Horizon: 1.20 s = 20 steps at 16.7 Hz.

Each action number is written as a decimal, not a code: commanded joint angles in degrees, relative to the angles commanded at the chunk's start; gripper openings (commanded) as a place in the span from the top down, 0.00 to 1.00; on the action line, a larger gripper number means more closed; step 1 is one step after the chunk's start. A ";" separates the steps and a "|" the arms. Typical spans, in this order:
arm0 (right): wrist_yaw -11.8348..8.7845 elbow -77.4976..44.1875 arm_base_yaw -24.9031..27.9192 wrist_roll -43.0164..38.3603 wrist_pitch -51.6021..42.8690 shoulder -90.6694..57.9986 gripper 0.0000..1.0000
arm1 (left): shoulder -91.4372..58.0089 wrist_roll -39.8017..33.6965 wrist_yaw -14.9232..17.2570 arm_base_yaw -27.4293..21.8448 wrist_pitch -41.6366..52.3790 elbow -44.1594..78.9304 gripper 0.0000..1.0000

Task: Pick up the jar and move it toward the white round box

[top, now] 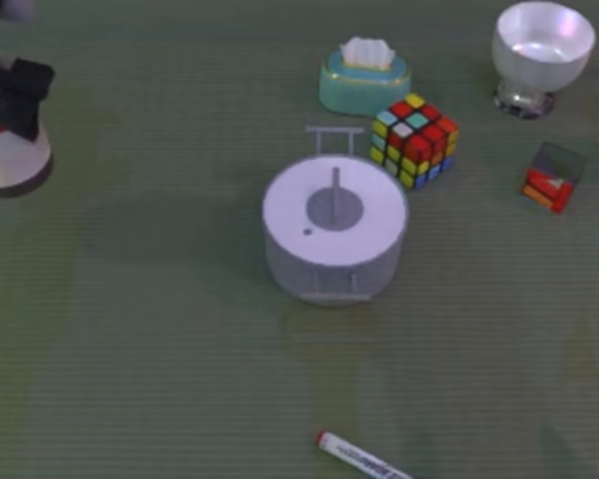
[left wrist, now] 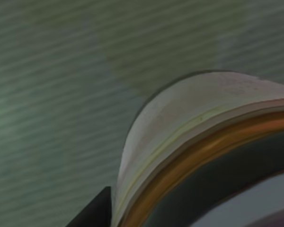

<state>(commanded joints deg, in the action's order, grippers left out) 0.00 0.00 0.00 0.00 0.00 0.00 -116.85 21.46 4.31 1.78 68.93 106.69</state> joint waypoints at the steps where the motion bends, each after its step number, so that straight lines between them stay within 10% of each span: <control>1: 0.00 0.00 0.00 0.00 0.00 0.00 0.00 | 0.61 0.01 -0.01 0.05 0.11 -0.60 1.00; 9: 0.00 0.00 0.00 0.00 0.00 0.00 0.00 | 0.72 -3.86 -0.92 -2.41 -1.39 -1.99 1.00; 20: 0.00 0.00 0.00 0.00 0.00 0.00 0.00 | 2.53 -37.30 -7.48 -18.94 -11.91 -14.45 1.00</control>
<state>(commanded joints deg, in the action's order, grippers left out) 0.00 0.00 0.00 0.00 0.00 0.00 -114.32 -15.85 -3.17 -17.15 57.02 92.24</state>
